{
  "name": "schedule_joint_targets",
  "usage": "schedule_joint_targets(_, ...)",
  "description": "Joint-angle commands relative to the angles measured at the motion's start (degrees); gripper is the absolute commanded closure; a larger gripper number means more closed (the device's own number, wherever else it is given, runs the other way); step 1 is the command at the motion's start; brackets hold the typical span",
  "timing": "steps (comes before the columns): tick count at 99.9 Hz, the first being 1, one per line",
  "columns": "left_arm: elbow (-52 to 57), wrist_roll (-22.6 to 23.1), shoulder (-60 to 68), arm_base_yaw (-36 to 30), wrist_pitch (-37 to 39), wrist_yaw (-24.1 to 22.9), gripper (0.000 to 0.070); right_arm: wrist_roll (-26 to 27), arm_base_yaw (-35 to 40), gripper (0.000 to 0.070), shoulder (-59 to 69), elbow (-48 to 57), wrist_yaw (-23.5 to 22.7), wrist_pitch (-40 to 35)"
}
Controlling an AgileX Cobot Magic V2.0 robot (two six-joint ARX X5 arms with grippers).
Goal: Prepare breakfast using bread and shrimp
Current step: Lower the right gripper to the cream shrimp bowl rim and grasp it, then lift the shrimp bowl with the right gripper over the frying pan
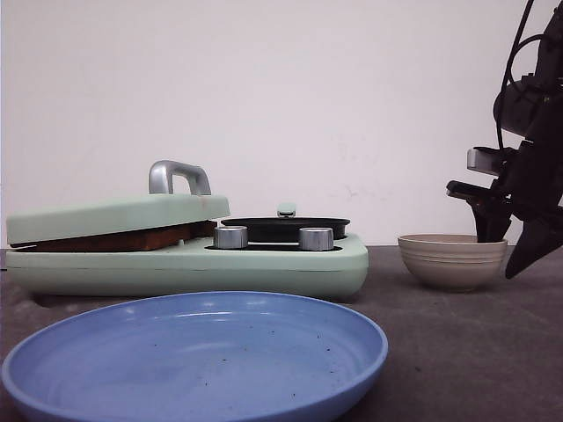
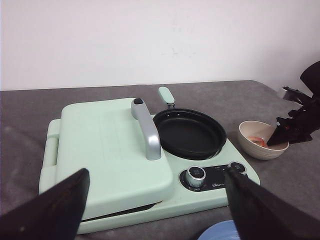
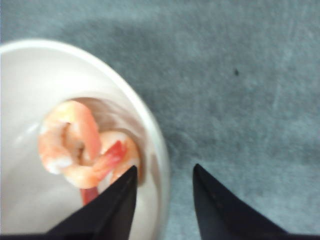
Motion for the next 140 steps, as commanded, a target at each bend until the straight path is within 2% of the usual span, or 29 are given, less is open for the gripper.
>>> schedule_joint_targets(1, 0.2, -0.4, 0.0, -0.2, 0.5, -0.2, 0.0225, 0.7, 0.0, 0.0529, 1.3, 1.3, -0.3, 0.2)
schedule_joint_targets(16, 0.2, -0.4, 0.0, -0.2, 0.5, -0.2, 0.0225, 0.7, 0.0, 0.054, 1.3, 1.3, -0.3, 0.4)
schedule_joint_targets(28, 0.2, -0.4, 0.0, -0.2, 0.5, -0.2, 0.0225, 0.7, 0.0, 0.067, 1.3, 1.3, -0.3, 0.7)
schedule_joint_targets(40, 0.2, -0.4, 0.0, -0.2, 0.5, -0.2, 0.0225, 0.8, 0.0, 0.0696, 1.3, 1.3, -0.3, 0.8)
schedule_joint_targets(81, 0.2, -0.4, 0.0, -0.2, 0.5, -0.2, 0.0226, 0.8, 0.0, 0.0696, 1.2, 1.3, -0.4, 1.5)
schedule_joint_targets(111, 0.2, -0.4, 0.0, -0.2, 0.4, -0.2, 0.0226, 1.2, -0.1, 0.0696, 1.1, 1.3, -6.3, 1.4)
schedule_joint_targets(140, 0.2, -0.4, 0.0, -0.2, 0.4, -0.2, 0.0226, 1.5, -0.1, 0.0696, -1.5, 1.3, -7.7, 0.4)
